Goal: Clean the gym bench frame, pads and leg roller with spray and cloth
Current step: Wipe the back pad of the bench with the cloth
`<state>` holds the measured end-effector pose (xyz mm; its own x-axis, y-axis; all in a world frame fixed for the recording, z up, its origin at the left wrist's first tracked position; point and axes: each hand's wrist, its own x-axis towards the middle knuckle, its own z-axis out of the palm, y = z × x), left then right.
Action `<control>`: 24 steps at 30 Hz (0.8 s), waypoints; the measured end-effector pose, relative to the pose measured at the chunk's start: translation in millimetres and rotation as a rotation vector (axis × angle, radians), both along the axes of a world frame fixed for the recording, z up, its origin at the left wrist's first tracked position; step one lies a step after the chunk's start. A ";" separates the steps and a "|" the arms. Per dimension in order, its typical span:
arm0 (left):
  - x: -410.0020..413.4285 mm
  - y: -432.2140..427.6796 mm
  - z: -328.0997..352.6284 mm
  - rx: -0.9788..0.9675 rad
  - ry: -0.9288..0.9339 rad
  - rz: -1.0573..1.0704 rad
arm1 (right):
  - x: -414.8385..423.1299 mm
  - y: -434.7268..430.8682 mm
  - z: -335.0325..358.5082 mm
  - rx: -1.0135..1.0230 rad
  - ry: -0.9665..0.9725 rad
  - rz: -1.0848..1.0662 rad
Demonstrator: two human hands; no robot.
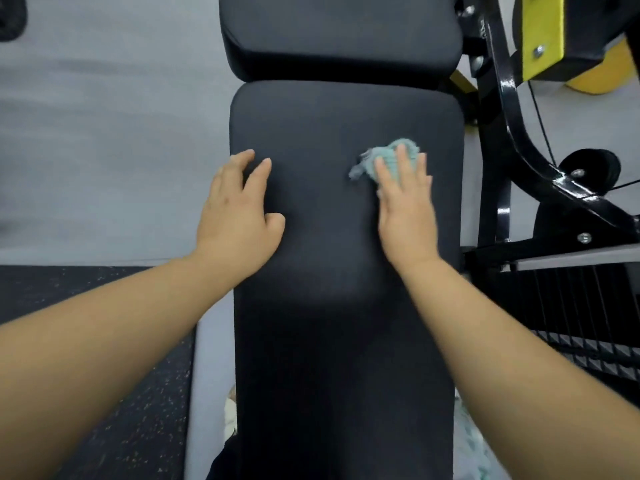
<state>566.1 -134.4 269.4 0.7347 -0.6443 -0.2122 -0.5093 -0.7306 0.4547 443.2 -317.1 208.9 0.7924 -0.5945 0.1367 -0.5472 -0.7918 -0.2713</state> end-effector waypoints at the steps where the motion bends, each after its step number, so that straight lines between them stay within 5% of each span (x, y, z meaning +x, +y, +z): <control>1: 4.6 -3.4 -0.2 0.017 0.012 -0.007 | 4.6 -15.3 6.2 0.075 0.008 -0.143; 5: 8.6 -2.2 -5.1 0.113 -0.010 -0.065 | 59.0 6.2 17.5 0.089 -0.009 -0.376; 11: 17.7 -0.8 -3.4 0.089 -0.026 -0.074 | 90.3 50.7 3.2 -0.053 -0.053 0.384; 19: 17.0 6.0 -5.9 0.087 0.024 -0.128 | 83.0 -63.4 32.7 -0.004 -0.014 -0.191; 24: 18.9 7.5 -8.8 0.065 0.041 -0.131 | 162.8 12.2 30.0 -0.034 -0.074 0.098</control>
<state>585.0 -126.9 260.6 0.6352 -0.7180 -0.2848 -0.5844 -0.6878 0.4306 605.9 -304.9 238.9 0.8334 -0.5088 0.2156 -0.4465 -0.8499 -0.2799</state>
